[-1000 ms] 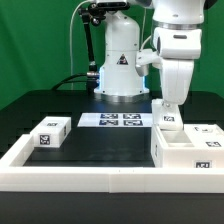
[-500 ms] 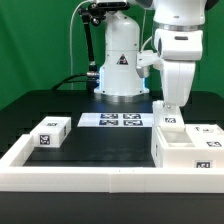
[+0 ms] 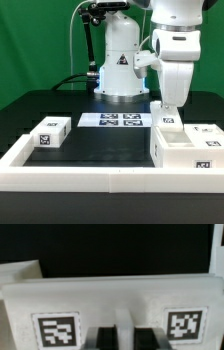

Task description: Assemble cabinet

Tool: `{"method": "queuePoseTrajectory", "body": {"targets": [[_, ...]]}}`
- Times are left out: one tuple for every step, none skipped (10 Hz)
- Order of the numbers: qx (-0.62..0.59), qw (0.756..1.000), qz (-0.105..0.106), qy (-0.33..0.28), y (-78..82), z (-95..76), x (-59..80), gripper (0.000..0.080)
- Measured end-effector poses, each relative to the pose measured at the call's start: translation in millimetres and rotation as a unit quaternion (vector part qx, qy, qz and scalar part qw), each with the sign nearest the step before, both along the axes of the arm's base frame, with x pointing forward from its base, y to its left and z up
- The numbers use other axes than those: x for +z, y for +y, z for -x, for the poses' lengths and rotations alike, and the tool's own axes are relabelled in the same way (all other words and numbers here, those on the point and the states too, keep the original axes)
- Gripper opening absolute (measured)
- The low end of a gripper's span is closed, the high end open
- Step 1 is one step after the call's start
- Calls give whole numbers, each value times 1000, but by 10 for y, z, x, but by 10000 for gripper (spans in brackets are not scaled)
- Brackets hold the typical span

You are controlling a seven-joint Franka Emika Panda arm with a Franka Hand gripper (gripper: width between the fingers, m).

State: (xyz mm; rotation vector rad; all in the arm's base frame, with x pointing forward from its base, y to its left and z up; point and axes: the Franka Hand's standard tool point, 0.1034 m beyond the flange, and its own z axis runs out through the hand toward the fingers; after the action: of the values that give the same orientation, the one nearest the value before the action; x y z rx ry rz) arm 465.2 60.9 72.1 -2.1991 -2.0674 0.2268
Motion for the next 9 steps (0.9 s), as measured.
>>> {"method": "queuePoseTrajectory", "body": {"targets": [[18, 1000, -6, 0, -32, -40, -15, 70], [21, 1000, -9, -2, -53, -95, -17, 70], [25, 1000, -11, -4, -70, -141, -24, 70], [29, 999, -14, -6, -83, -195, -31, 70], [36, 999, -17, -7, -89, -237, -35, 70], [40, 999, -20, -9, -84, -286, -45, 70], [45, 999, -22, -12, -79, -342, -45, 70], [35, 999, -18, -4, -66, -316, -49, 70], [35, 999, -19, -5, -71, -322, -48, 70]]}}
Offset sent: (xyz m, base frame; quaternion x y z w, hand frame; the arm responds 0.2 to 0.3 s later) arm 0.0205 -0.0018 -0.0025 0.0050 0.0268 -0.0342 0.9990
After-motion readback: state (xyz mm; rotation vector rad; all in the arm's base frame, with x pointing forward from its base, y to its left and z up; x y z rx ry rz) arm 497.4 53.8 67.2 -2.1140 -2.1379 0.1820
